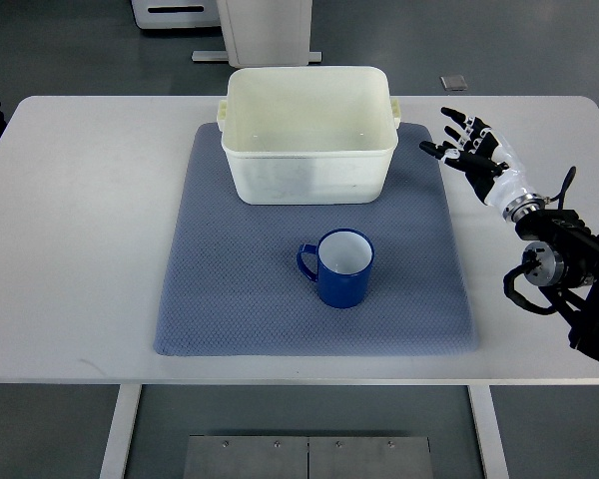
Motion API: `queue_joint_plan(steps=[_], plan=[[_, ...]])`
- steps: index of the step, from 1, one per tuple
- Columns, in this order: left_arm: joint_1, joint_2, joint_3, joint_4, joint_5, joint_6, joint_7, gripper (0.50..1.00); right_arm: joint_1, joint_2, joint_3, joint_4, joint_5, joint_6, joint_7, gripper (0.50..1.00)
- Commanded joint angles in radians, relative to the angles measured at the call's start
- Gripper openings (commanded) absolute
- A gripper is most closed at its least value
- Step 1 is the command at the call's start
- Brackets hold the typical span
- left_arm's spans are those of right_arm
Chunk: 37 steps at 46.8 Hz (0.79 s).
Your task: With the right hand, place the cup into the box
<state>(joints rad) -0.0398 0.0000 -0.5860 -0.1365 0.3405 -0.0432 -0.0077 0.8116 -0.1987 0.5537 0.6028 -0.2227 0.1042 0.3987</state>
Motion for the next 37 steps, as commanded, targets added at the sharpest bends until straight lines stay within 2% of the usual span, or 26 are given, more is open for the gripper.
queue_joint_plan(steps=[1, 37], plan=[[0.0, 0.0, 0.0, 0.0, 0.0, 0.0, 0.0, 1.0, 0.0, 0.001, -0.001, 0.0, -0.001, 0.0, 0.0, 1.0], [0.006, 0.0, 0.0, 0.0, 0.0, 0.003, 0.0, 1.0, 0.008, -0.002, 0.0, 0.002, -0.001, 0.0, 0.0, 1.0]])
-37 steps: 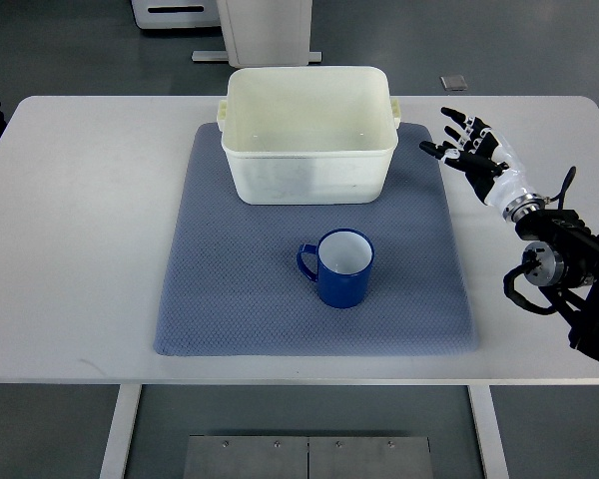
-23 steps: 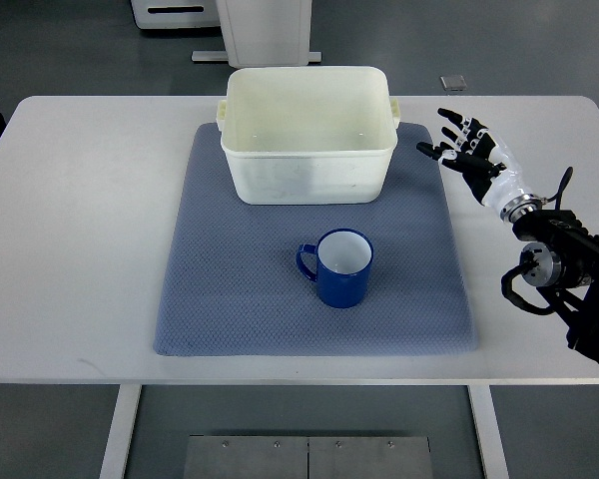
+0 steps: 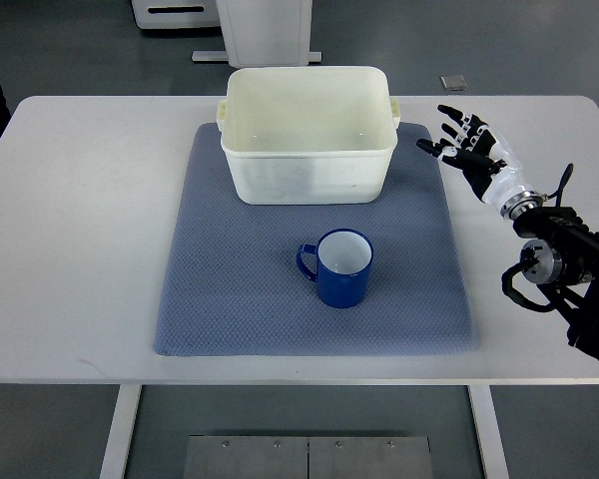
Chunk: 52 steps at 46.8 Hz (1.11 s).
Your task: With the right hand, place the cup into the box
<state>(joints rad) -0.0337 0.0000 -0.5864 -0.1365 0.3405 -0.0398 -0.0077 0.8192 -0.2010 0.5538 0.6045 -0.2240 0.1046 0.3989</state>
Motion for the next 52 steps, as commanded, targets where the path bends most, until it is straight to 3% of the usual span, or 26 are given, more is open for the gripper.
queue_joint_plan(steps=[1, 52], plan=[[0.0, 0.0, 0.0, 0.0, 0.0, 0.0, 0.0, 1.0, 0.001, 0.0, 0.0, 0.0, 0.0, 0.0, 0.0, 1.0], [0.0, 0.0, 0.0, 0.0, 0.0, 0.0, 0.0, 1.0, 0.017, 0.002, 0.009, 0.005, 0.0, 0.001, 0.0, 1.0]])
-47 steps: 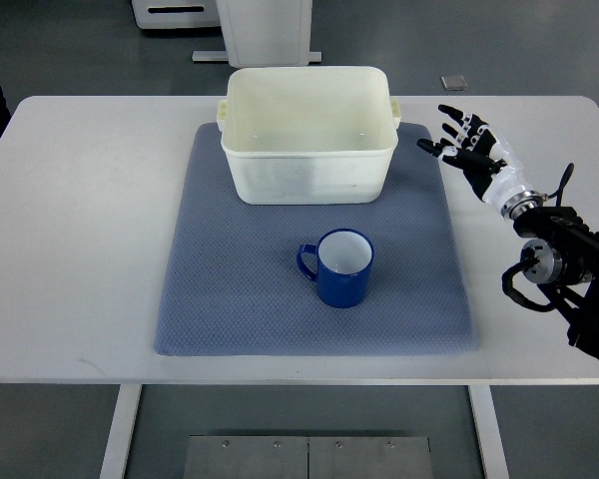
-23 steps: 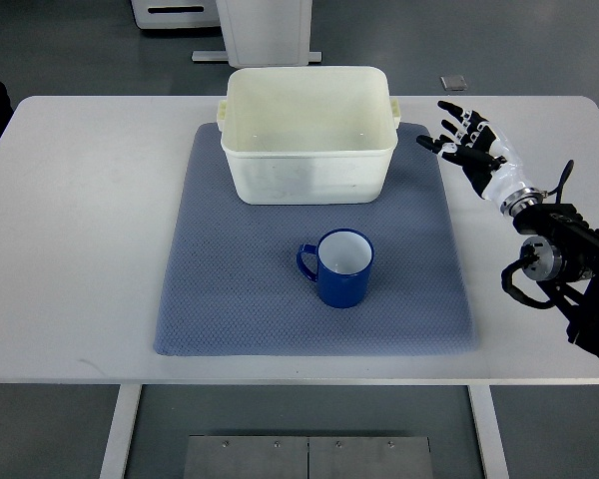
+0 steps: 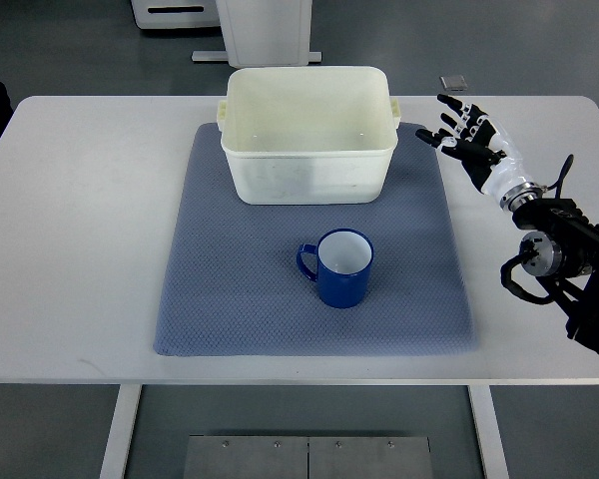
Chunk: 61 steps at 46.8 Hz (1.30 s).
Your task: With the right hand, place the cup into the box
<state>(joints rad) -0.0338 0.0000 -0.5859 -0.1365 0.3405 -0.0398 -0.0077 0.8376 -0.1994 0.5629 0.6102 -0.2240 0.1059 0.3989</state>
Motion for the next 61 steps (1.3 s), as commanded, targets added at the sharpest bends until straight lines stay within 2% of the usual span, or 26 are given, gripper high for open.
queue_joint_plan(steps=[1, 23, 37, 51, 61], plan=[[0.0, 0.0, 0.0, 0.0, 0.0, 0.0, 0.0, 1.0, -0.002, 0.002, -0.001, -0.001, 0.0, 0.0, 0.0, 1.0], [0.0, 0.0, 0.0, 0.0, 0.0, 0.0, 0.0, 1.0, 0.005, -0.006, 0.002, 0.031, 0.0, 0.005, 0.002, 1.0], [0.0, 0.0, 0.0, 0.0, 0.0, 0.0, 0.0, 1.0, 0.047, -0.08, 0.003, 0.25, -0.008, 0.003, 0.0, 1.0], [0.0, 0.0, 0.0, 0.0, 0.0, 0.0, 0.0, 1.0, 0.089, -0.13, -0.003, 0.404, -0.092, 0.008, -0.002, 1.0], [0.0, 0.0, 0.0, 0.0, 0.0, 0.0, 0.0, 1.0, 0.098, -0.16, -0.012, 0.513, -0.167, 0.083, -0.008, 1.0]])
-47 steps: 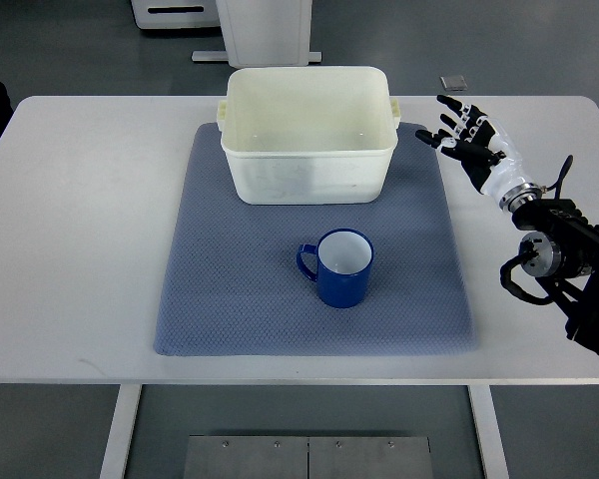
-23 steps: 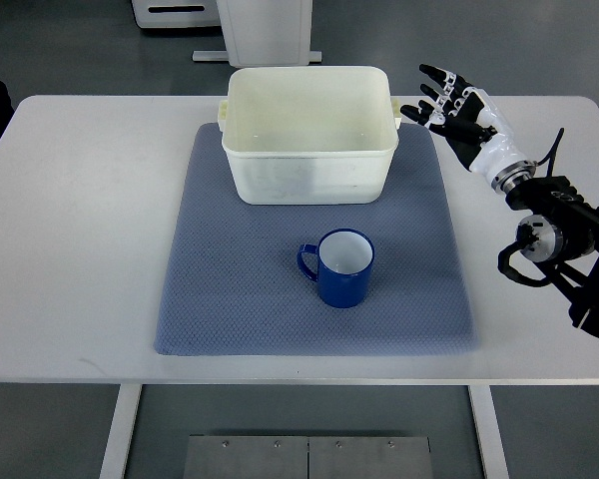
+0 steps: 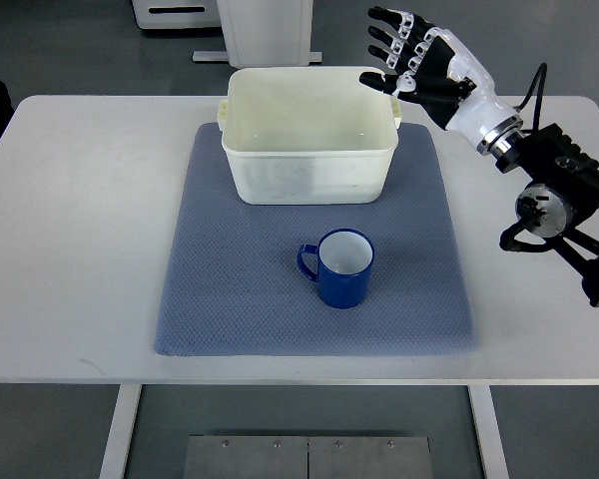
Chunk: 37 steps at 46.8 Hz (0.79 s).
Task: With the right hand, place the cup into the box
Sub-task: 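Swing the right hand over the white box toward the blue mug, then lower the right hand onto the blue mug's rim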
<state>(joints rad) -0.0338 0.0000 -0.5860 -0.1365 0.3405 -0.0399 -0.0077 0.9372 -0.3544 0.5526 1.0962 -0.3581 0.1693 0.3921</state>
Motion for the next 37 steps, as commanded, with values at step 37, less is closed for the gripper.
queue_joint_plan(steps=[37], plan=[[0.0, 0.0, 0.0, 0.0, 0.0, 0.0, 0.0, 1.0, -0.015, -0.014, -0.207, 0.087, -0.242, 0.15, 0.004, 1.0]])
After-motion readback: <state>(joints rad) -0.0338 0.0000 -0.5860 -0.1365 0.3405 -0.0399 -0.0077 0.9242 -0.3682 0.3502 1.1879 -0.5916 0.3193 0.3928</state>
